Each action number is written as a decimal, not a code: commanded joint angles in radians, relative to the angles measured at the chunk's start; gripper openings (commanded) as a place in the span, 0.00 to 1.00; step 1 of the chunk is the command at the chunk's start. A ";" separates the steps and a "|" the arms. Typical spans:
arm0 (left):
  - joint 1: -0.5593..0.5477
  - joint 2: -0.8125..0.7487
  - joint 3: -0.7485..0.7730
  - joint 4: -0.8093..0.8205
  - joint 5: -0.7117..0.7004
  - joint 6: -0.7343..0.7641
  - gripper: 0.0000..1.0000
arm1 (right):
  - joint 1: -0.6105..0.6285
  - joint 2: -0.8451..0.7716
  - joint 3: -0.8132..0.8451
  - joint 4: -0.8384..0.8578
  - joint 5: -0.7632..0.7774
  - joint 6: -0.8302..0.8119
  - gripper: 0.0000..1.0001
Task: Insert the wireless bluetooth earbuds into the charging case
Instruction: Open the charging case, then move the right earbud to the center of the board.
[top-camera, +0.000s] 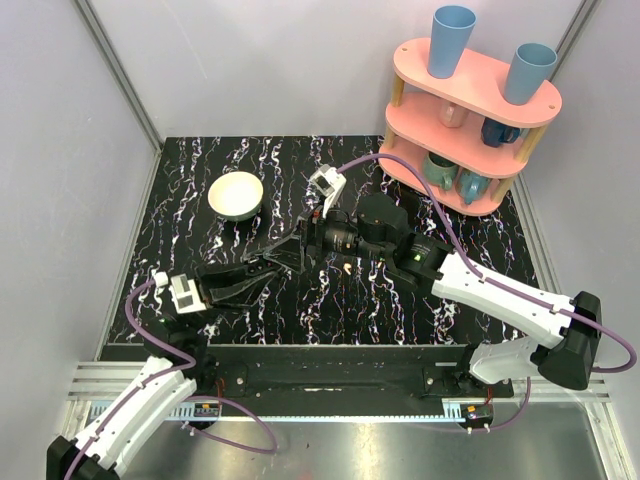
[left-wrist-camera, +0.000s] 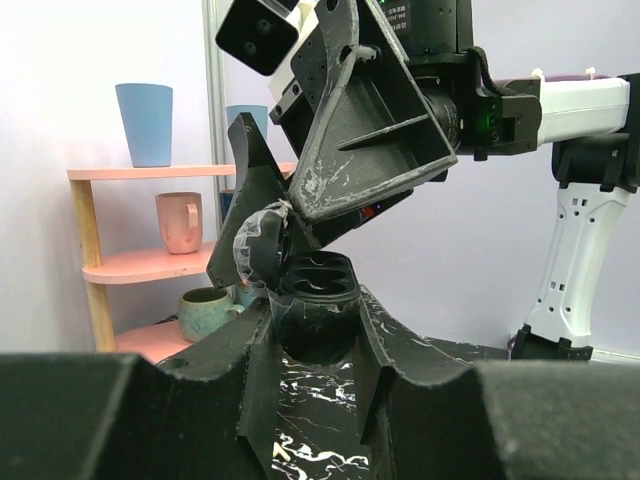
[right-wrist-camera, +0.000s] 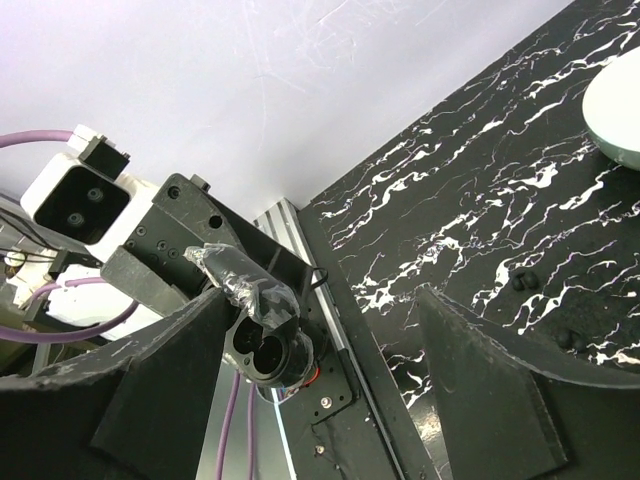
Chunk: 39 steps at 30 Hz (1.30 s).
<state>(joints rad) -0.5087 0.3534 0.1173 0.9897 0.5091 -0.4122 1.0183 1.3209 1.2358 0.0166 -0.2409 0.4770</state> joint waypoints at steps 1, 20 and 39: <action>-0.004 -0.025 0.028 -0.003 -0.046 0.029 0.00 | -0.006 -0.011 0.033 0.066 -0.031 -0.003 0.85; -0.004 -0.152 0.057 -0.230 -0.193 0.115 0.00 | -0.010 -0.179 -0.064 0.069 0.434 0.032 0.85; -0.004 -0.410 0.199 -0.658 -0.235 0.319 0.00 | -0.307 0.333 -0.058 -0.063 -0.090 0.143 0.61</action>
<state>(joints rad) -0.5106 0.0074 0.2951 0.3641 0.2901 -0.1192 0.7204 1.4719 1.0981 -0.0315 -0.0994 0.6479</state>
